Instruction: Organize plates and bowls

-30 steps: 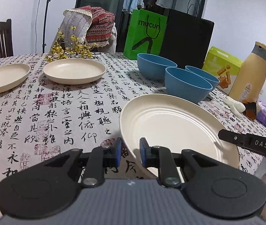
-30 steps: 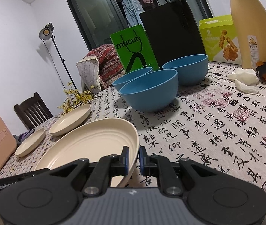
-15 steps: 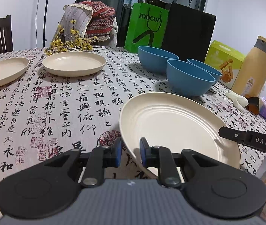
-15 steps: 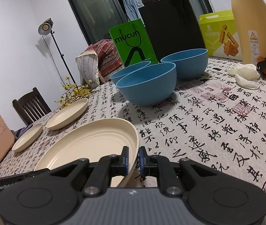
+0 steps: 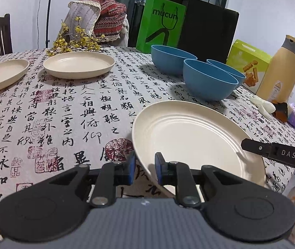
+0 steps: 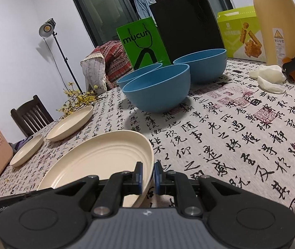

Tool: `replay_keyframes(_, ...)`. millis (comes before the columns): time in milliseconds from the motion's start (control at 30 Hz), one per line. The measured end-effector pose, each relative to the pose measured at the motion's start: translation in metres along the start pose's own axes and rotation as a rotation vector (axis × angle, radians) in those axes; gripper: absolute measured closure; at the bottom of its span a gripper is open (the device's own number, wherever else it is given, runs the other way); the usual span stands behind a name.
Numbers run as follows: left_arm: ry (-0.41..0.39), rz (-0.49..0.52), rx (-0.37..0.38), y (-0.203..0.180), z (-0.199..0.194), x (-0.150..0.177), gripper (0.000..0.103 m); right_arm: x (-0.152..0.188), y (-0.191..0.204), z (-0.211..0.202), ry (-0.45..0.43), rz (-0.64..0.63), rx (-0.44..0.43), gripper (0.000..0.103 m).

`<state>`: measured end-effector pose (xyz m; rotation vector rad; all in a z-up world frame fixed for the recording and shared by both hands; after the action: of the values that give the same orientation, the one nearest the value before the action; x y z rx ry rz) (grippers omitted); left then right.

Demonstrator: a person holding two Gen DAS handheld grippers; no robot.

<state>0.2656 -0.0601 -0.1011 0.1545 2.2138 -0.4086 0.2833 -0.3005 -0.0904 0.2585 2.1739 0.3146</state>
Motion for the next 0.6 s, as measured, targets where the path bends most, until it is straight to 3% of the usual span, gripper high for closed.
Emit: replay_keyframes(600, 0.007, 0.007, -0.006, 0.0001, 0.0003, 0.0034, 0.083, 0.0041, 0.0002, 0.0002, -0.002, -0.016, -0.002, 0.092)
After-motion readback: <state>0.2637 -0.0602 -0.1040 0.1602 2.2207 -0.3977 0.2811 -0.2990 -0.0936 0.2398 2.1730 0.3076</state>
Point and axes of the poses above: each gripper's, at about its wrist camera, not at the fingertips, and z roughly the way its jaws point, y to its left, x to its underside, the point moved 10 cm from there along z, roughly the way its jaws point, and after that the axes turned 6 degrees about x, right-handed, at the moved point
